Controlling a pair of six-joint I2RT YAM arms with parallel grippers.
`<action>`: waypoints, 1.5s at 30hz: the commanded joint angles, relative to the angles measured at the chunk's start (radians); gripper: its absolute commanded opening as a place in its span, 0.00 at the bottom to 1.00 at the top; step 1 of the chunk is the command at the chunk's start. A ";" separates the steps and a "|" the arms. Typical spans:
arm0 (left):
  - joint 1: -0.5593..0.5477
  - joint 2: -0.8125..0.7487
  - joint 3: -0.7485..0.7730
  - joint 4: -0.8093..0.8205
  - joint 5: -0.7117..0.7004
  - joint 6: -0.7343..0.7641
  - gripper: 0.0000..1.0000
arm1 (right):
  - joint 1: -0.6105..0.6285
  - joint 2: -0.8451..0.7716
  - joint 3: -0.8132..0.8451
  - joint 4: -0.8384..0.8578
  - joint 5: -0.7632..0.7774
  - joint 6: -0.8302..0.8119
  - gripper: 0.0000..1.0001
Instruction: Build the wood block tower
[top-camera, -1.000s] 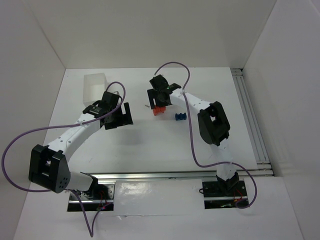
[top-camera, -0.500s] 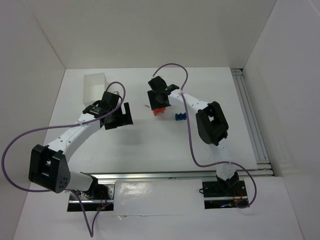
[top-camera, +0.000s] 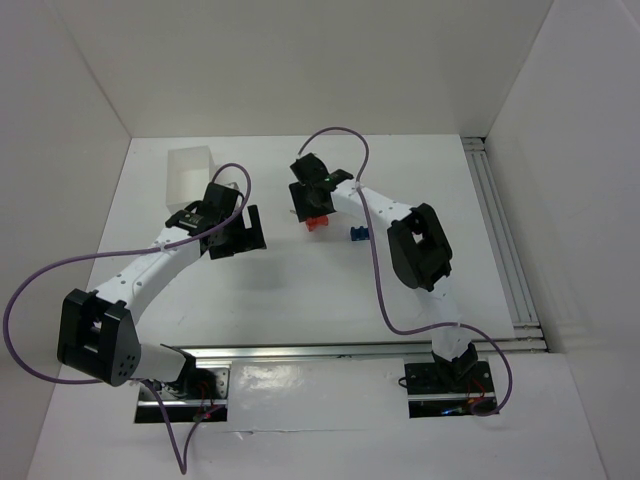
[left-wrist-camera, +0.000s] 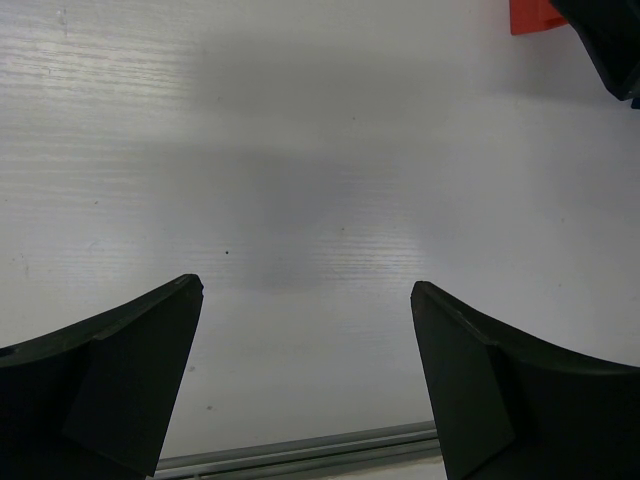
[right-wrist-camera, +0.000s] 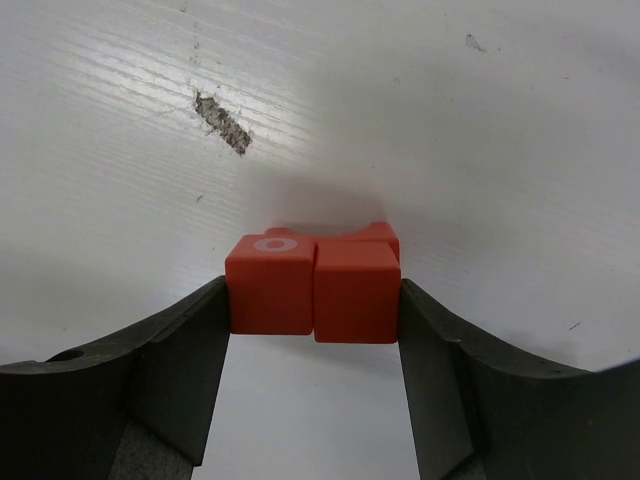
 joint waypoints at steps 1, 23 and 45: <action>-0.004 -0.006 -0.005 0.016 -0.004 -0.003 0.99 | 0.010 0.008 0.031 -0.020 0.014 -0.020 0.66; -0.004 -0.006 -0.005 0.016 -0.013 -0.003 0.99 | 0.010 0.018 0.031 -0.020 0.032 -0.029 0.90; -0.004 -0.006 -0.005 0.016 -0.013 -0.003 0.99 | 0.010 -0.001 0.000 -0.011 0.050 -0.029 0.76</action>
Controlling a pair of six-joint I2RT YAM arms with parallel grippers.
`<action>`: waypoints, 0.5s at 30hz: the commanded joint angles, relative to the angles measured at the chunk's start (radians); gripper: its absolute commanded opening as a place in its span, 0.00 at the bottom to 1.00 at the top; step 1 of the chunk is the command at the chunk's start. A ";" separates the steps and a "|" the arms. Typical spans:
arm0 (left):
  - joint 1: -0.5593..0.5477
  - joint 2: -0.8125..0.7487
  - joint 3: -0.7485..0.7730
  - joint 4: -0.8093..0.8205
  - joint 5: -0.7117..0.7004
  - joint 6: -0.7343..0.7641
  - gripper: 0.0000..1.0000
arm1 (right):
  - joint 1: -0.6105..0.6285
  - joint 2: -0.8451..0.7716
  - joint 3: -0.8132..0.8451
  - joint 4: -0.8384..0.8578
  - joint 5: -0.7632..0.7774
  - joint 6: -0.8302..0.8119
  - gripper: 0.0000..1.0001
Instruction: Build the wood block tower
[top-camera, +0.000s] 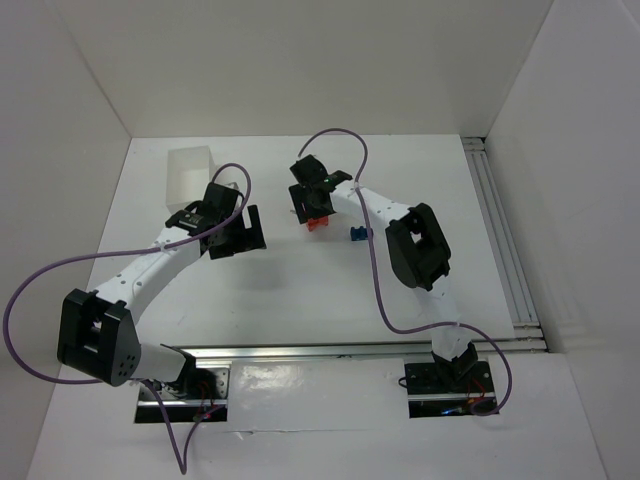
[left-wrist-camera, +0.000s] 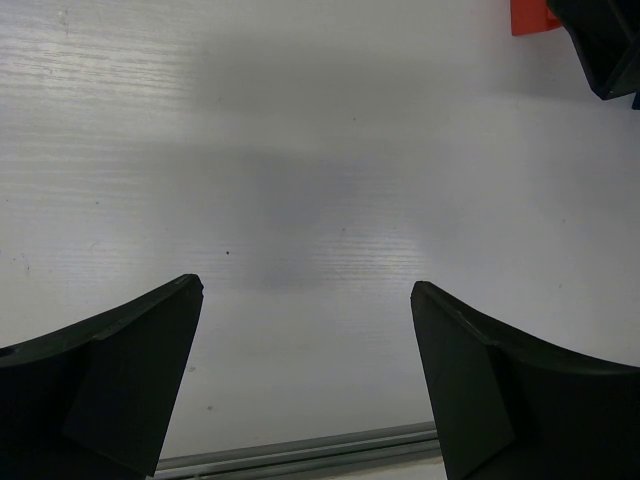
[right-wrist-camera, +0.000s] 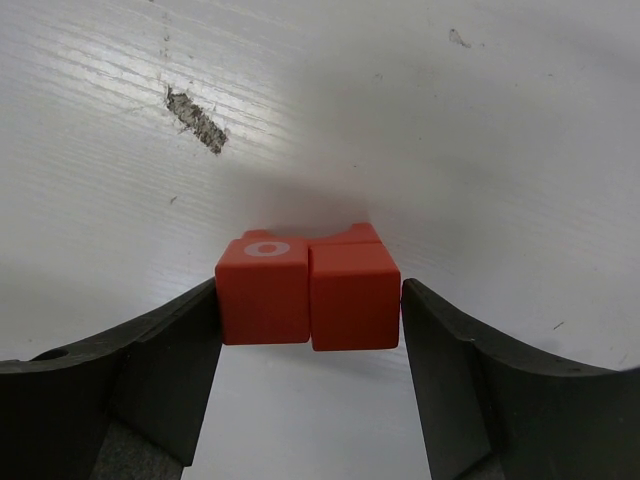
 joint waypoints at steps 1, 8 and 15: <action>-0.004 -0.006 -0.005 0.016 -0.011 -0.003 0.99 | 0.010 -0.014 0.001 -0.007 0.018 -0.006 0.76; -0.004 -0.006 -0.015 0.016 -0.011 -0.003 0.99 | 0.010 -0.014 0.001 -0.007 0.018 -0.006 0.92; -0.004 -0.006 -0.015 0.016 -0.011 -0.003 0.99 | 0.010 -0.032 0.010 0.007 0.019 0.003 1.00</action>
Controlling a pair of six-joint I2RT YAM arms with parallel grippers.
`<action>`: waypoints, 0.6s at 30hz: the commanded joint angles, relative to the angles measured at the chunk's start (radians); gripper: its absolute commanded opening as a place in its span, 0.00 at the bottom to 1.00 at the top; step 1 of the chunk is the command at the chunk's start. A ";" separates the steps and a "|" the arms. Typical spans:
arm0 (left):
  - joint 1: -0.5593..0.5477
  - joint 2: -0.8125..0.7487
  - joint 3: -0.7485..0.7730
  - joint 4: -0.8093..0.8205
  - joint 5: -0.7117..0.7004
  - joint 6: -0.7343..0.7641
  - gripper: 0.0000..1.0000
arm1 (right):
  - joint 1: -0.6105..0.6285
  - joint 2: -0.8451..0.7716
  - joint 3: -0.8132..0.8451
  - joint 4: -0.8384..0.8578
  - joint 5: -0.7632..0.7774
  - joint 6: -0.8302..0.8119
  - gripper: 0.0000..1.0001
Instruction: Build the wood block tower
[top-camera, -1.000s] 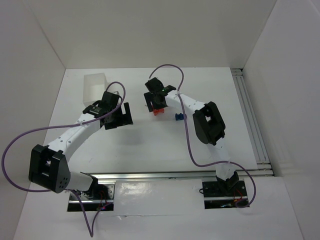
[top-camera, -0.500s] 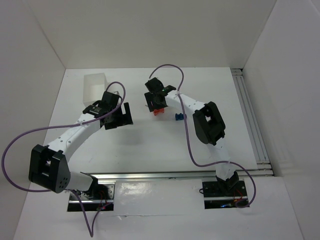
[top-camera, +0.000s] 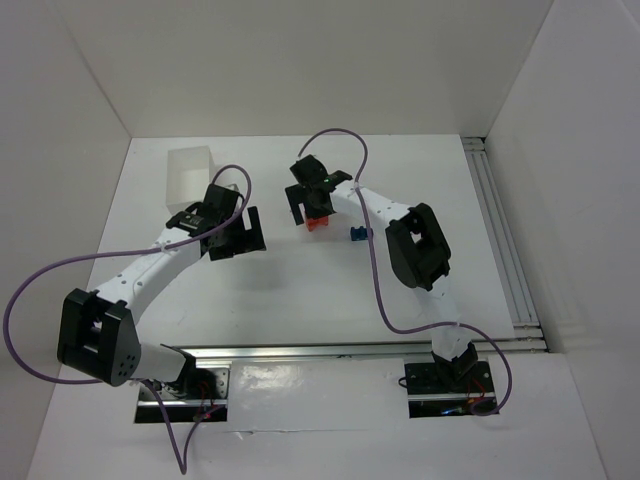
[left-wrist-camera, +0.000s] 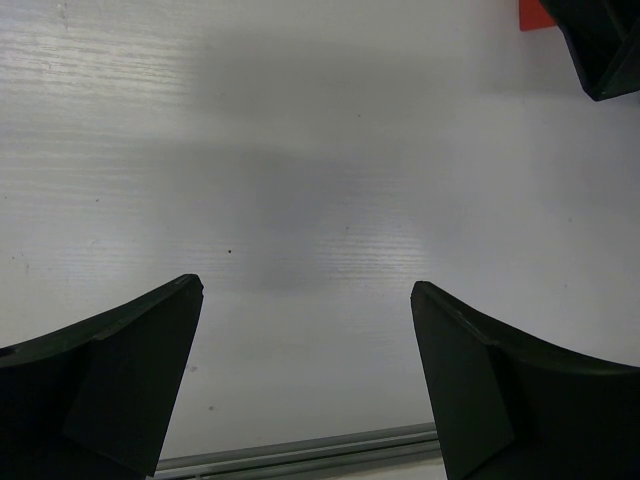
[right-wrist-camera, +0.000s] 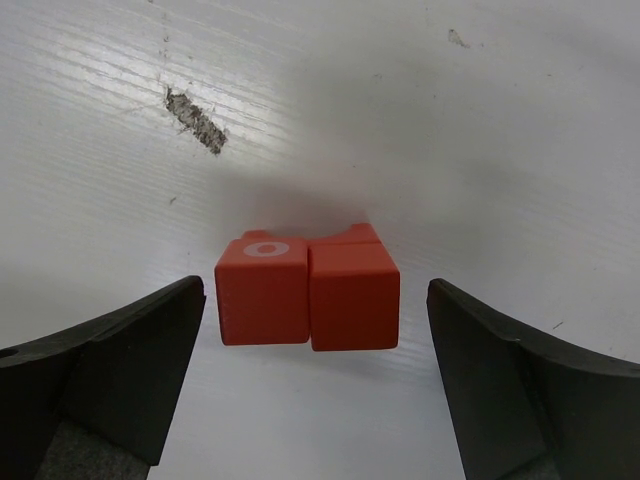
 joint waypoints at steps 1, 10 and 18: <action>-0.004 -0.006 -0.001 0.010 -0.010 -0.003 0.99 | 0.010 -0.032 0.020 0.006 0.030 0.001 1.00; -0.004 -0.006 -0.001 0.010 -0.010 -0.003 0.99 | 0.010 0.026 0.159 -0.034 0.118 0.040 1.00; -0.004 -0.006 -0.001 0.010 -0.010 -0.003 0.99 | 0.010 0.077 0.257 -0.044 0.162 0.040 1.00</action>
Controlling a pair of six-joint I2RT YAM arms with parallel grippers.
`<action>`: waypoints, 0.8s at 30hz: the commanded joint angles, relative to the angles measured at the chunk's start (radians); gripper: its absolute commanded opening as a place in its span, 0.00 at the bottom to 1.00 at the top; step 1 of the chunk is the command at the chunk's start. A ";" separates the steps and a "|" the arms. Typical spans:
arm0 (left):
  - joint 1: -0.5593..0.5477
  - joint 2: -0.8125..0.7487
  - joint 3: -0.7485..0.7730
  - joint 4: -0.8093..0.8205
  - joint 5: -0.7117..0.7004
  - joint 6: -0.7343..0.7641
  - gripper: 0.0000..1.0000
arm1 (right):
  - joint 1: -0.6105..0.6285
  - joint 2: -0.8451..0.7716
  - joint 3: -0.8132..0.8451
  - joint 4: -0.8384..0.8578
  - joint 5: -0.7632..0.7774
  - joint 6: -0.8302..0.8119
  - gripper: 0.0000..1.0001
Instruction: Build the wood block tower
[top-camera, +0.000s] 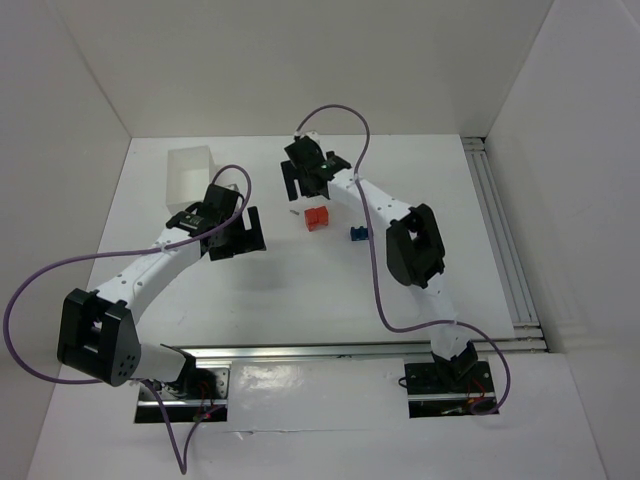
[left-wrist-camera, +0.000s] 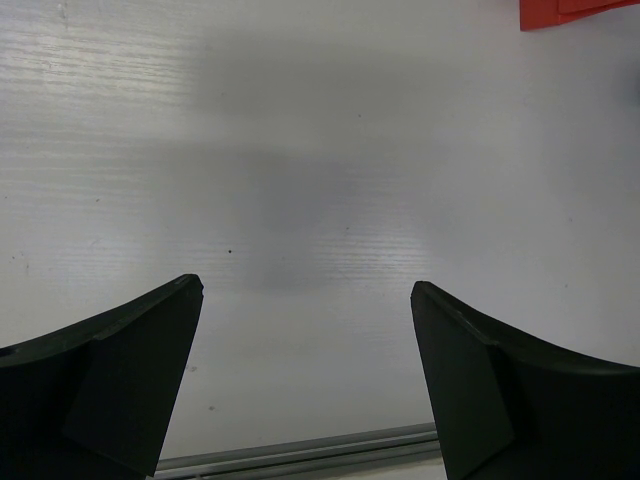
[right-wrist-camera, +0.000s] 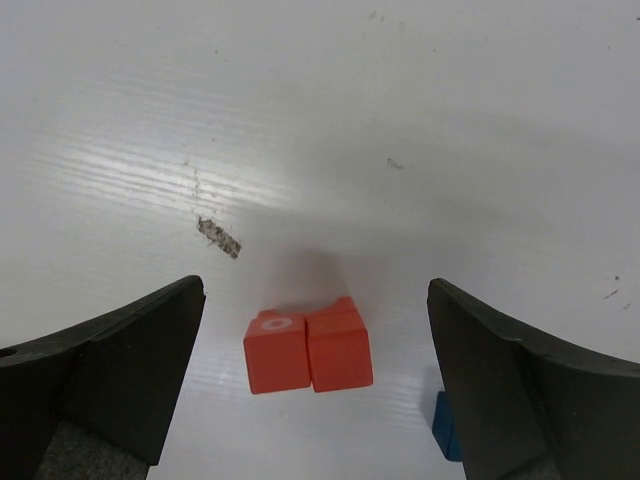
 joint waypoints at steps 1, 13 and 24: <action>-0.004 -0.006 -0.001 0.009 -0.010 -0.003 0.99 | 0.010 0.062 0.074 -0.026 0.051 0.022 1.00; -0.004 0.004 -0.001 0.009 -0.010 -0.003 0.99 | 0.010 0.107 0.097 -0.077 0.042 0.022 1.00; -0.004 0.004 -0.001 0.009 -0.010 -0.003 0.99 | 0.010 0.088 0.036 -0.058 0.042 0.031 0.99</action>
